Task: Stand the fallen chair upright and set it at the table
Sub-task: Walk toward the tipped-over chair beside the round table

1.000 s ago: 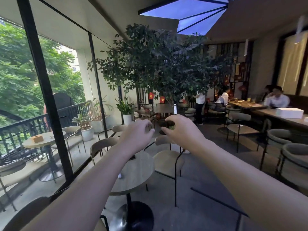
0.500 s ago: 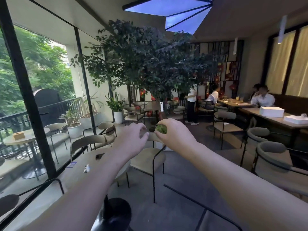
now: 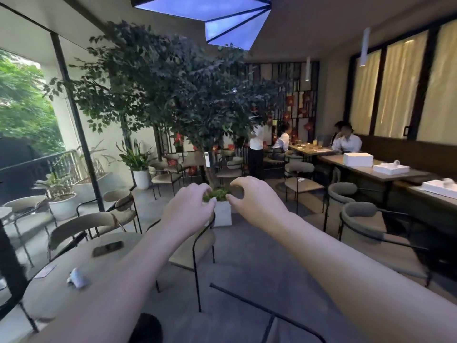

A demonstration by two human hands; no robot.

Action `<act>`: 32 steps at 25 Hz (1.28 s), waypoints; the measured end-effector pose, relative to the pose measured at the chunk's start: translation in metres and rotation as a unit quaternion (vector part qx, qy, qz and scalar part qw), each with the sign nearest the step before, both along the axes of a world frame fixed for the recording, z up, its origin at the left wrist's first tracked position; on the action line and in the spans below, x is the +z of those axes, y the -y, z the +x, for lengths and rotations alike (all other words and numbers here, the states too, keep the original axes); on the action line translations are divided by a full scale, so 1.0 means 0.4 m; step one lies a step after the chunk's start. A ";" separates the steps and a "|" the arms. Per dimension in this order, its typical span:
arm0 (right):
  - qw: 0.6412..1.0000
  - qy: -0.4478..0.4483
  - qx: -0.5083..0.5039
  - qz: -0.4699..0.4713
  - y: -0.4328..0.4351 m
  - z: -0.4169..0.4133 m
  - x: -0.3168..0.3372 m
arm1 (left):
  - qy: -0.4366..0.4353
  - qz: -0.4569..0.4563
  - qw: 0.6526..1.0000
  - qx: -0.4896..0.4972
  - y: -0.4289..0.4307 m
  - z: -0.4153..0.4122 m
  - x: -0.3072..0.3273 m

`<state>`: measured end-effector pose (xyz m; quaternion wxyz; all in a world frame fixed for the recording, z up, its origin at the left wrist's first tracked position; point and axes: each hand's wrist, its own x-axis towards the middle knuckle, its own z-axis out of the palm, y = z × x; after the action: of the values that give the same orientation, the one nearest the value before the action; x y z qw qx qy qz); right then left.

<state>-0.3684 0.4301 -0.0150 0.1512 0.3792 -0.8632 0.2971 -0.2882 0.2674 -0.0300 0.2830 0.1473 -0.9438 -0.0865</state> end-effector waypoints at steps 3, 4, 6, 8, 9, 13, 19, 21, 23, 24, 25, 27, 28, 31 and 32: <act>1.000 -0.001 -0.001 -0.002 -0.007 -0.047 -0.004 | 0.002 -0.005 1.000 0.002 -0.012 -0.038 -0.003; 1.000 -0.003 0.003 -0.004 -0.009 -0.061 -0.004 | 0.004 -0.003 1.000 0.006 -0.017 -0.047 -0.003; 1.000 -0.004 0.016 -0.011 -0.015 -0.092 -0.005 | 0.004 -0.002 1.000 0.019 -0.033 -0.064 -0.002; 0.999 -0.002 0.038 -0.013 -0.031 -0.120 -0.008 | -0.006 0.001 0.999 0.036 -0.061 -0.076 -0.005; 0.999 -0.003 0.051 -0.010 -0.044 -0.137 -0.011 | -0.010 0.004 0.999 0.046 -0.080 -0.080 -0.009; 0.995 0.009 0.100 -0.007 -0.114 -0.205 -0.037 | 0.000 0.005 0.995 0.101 -0.154 -0.090 -0.037; 0.986 0.018 0.161 0.030 -0.226 -0.302 -0.082 | -0.007 0.028 0.984 0.175 -0.310 -0.107 -0.076; 0.983 0.017 0.182 0.028 -0.249 -0.312 -0.090 | -0.003 0.025 0.983 0.182 -0.353 -0.111 -0.091; 0.980 0.012 0.198 0.021 -0.268 -0.310 -0.095 | 0.000 0.025 0.980 0.196 -0.389 -0.115 -0.105; 0.979 0.010 0.204 0.019 -0.274 -0.308 -0.097 | 0.001 0.027 0.978 0.207 -0.401 -0.117 -0.109; 0.978 0.009 0.207 0.018 -0.282 -0.307 -0.100 | 0.003 0.027 0.976 0.217 -0.413 -0.119 -0.112; 0.979 0.010 0.204 0.014 -0.296 -0.304 -0.102 | 0.005 0.020 0.975 0.220 -0.428 -0.119 -0.117; 0.979 0.012 0.202 0.013 -0.306 -0.300 -0.102 | 0.005 0.017 0.976 0.217 -0.433 -0.117 -0.123; 0.978 0.008 0.206 0.010 -0.334 -0.288 -0.098 | 0.005 0.012 0.976 0.216 -0.451 -0.108 -0.137; 0.978 0.006 0.206 0.008 -0.345 -0.282 -0.098 | 0.004 0.010 0.977 0.213 -0.458 -0.107 -0.141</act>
<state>-0.4814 0.5680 -0.0540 0.0779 0.5485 -0.7698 0.3170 -0.3311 0.4507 -0.0865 0.2898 0.3486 -0.8907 -0.0332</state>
